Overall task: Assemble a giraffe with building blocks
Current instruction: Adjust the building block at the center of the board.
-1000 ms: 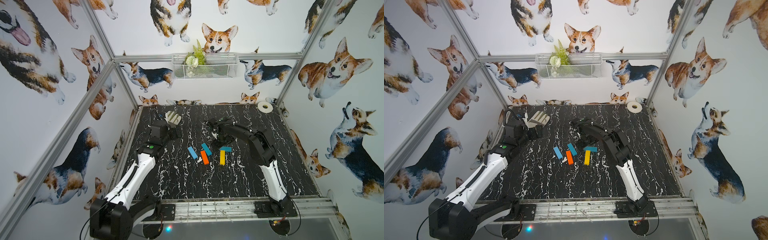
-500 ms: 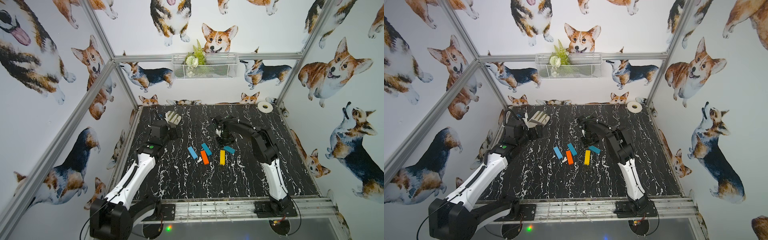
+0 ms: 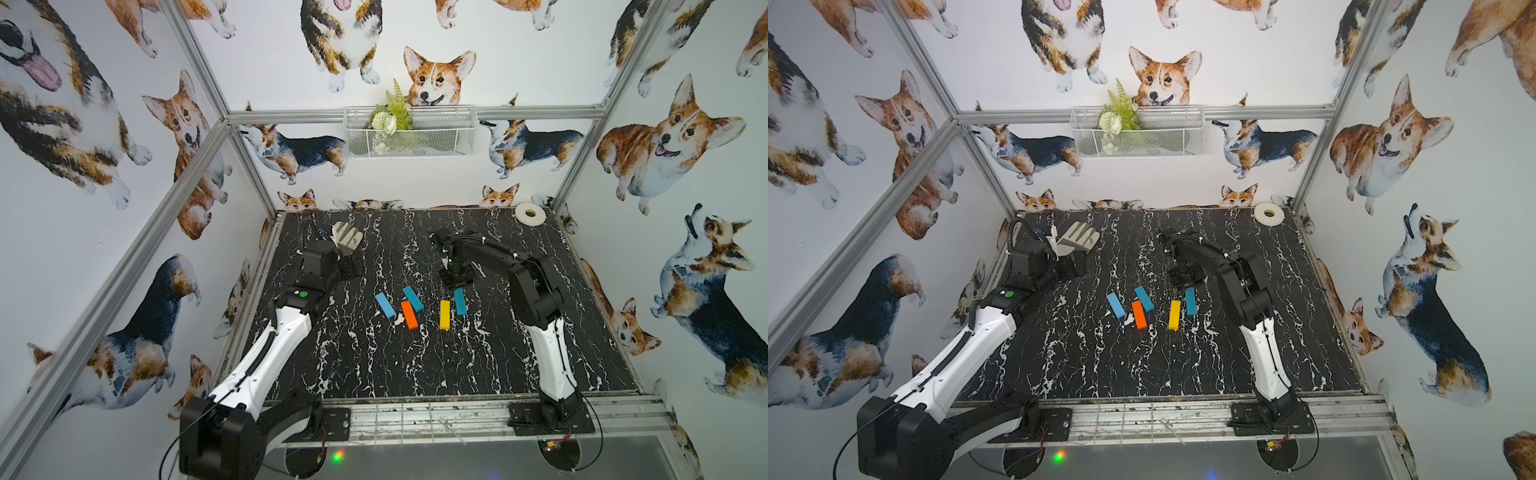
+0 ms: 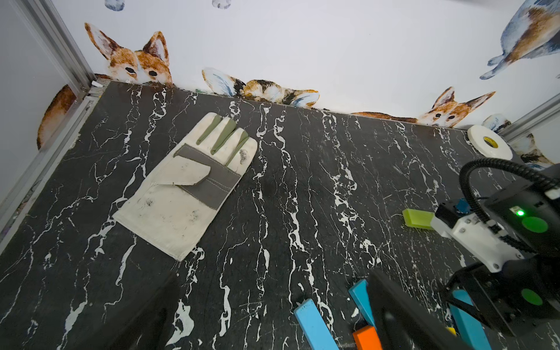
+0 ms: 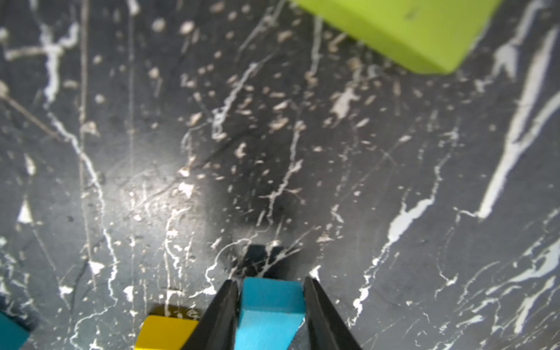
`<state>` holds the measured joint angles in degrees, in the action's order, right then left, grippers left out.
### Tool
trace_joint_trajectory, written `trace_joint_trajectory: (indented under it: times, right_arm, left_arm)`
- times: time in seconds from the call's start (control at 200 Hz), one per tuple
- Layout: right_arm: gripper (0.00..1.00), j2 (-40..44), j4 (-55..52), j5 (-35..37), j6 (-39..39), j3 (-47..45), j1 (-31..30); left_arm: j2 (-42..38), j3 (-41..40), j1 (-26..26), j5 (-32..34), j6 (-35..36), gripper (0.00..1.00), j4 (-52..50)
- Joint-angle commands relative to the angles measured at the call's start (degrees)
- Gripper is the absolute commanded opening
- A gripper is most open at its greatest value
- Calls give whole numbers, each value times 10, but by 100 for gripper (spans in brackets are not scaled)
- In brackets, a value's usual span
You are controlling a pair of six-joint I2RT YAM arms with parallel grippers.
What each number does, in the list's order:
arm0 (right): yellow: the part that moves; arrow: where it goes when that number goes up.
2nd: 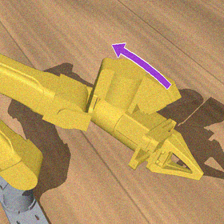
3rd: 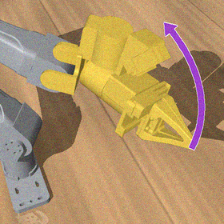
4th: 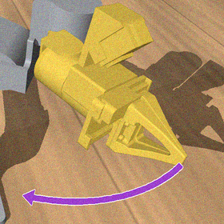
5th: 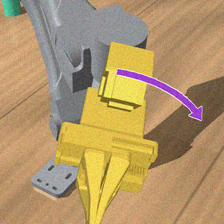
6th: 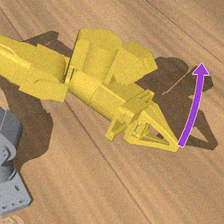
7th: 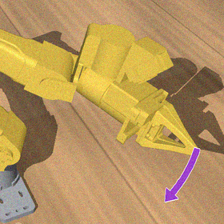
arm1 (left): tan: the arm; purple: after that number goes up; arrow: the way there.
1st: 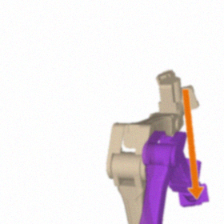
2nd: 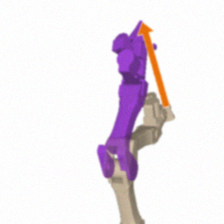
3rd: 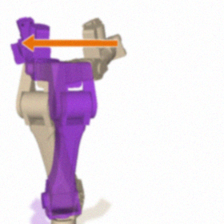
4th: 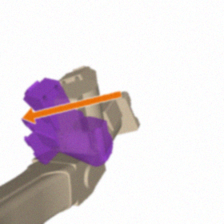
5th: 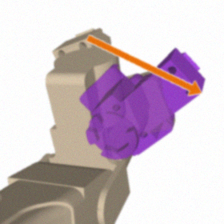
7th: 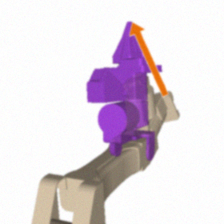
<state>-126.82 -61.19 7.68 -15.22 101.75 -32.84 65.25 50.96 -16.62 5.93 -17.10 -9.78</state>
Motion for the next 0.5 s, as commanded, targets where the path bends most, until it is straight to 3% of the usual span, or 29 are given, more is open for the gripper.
trace_joint_trajectory:
  times: [0.0,0.135,0.496]
  right_arm:
    - [59,5,-13,10,-24,6,2]
    - [69,20,-13,8,-31,-15,2]
    - [64,63,53,-32,-62,-115,1]
  left_arm:
    - [1,2,-3,-1,-3,100,10]
    - [1,2,-4,-2,-2,100,9]
    - [1,2,-6,-1,-3,100,11]
